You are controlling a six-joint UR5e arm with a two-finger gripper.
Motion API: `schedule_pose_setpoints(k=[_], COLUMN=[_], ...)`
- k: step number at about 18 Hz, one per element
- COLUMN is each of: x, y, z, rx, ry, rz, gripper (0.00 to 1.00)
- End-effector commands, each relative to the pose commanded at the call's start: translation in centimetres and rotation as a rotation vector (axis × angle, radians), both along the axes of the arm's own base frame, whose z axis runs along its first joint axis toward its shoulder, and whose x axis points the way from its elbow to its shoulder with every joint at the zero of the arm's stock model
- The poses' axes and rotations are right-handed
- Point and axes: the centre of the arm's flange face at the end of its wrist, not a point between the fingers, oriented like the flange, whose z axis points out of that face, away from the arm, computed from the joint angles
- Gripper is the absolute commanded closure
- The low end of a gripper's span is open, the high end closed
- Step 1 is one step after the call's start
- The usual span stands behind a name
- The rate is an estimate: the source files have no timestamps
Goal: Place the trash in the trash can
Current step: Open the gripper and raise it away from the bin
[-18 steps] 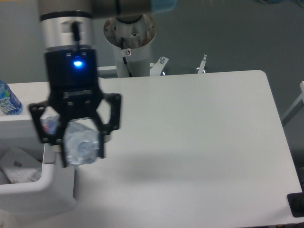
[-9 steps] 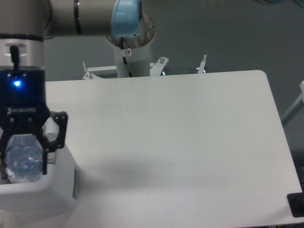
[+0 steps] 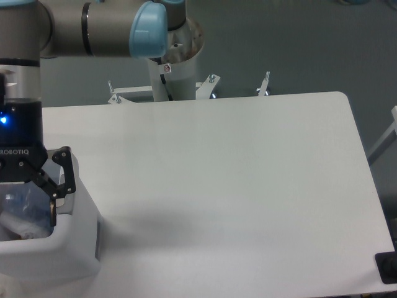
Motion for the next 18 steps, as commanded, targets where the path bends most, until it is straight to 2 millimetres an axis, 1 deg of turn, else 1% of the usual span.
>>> schedule_pose_setpoints(k=[2,3,5,8,10,11,12,13,15,18], x=[-2.8,-3.6,-5.9,-10.3,-13.1,-13.9,-14.0,-14.6,-16.6,-18.8], y=[-1.8,-2.6,-4.5,-8.7,-11.1,-12.0,-12.6,-13.4,-15.5,-18.4], z=[-0.4,-1.1,-3.3,-5.0,-6.5,-6.6,-6.6,-6.8,-6.7,-6.2], rx=[-0.077,-0.139,-0.297,-0.424,-0.529,-0.579,-0.622,-0.667,-0.749,-0.872], ry=[0.107,0.171,0.289,0.324,0.329,0.342,0.347,0.339,0.321,0.321], rz=[0.071,0.083,0.115,0.14,0.117,0.097,0.065,0.043,0.011,-0.09], gripper=[0.0,0.0,0.0,0.0,0.0,0.0,0.0,0.0,0.0,0.0])
